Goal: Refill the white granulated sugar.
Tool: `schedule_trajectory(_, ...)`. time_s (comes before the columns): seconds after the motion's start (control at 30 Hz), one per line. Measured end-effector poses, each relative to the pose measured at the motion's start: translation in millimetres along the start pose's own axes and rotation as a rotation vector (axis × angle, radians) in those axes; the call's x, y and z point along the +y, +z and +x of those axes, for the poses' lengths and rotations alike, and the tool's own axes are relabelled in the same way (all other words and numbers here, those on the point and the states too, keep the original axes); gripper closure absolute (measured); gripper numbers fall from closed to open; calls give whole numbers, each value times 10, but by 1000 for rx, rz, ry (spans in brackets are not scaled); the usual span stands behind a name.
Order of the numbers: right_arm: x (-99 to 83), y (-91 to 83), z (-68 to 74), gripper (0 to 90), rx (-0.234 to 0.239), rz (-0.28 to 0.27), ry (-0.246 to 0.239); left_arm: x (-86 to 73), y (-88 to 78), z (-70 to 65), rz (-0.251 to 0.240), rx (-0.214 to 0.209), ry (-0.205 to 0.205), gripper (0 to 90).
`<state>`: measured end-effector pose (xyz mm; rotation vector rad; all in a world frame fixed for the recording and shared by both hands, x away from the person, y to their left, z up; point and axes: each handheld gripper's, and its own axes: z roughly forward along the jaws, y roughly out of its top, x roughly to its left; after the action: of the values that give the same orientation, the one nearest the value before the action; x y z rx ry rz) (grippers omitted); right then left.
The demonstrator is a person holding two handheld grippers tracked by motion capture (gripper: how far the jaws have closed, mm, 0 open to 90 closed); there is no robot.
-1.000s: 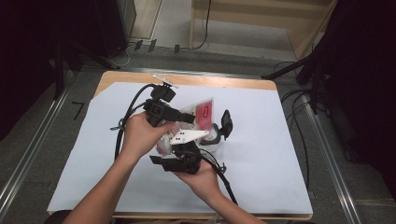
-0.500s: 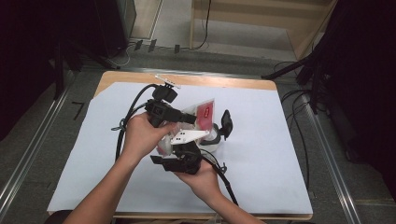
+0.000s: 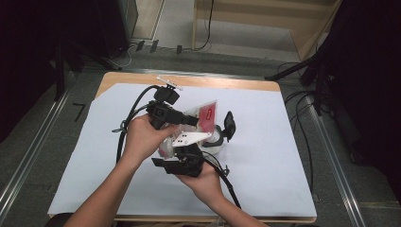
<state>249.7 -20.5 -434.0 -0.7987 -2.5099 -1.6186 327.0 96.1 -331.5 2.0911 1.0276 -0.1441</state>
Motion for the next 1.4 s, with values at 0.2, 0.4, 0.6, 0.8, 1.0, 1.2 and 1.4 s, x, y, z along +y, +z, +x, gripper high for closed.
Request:
schedule_trajectory(0.2,-1,4,0,632,2,3,0,-7,0,2,0,5,0,786)
schedule_trajectory(0.4,5,20,2,632,9,5,-7,-20,-24,6,-1,12,-7,786)
schedule_trajectory(0.6,15,36,6,632,20,7,-16,-43,-52,8,-15,25,-14,785)
schedule_trajectory(0.8,30,68,17,632,36,6,-30,-70,-102,14,-22,40,-20,785)
schedule_trajectory(1.0,40,94,27,631,45,9,-34,-92,-119,22,-32,46,-29,786)
schedule_trajectory(1.2,41,100,29,632,47,12,-32,-93,-118,25,-31,46,-29,785)
schedule_trajectory(1.4,38,95,27,632,45,13,-30,-90,-113,22,-30,44,-27,786)
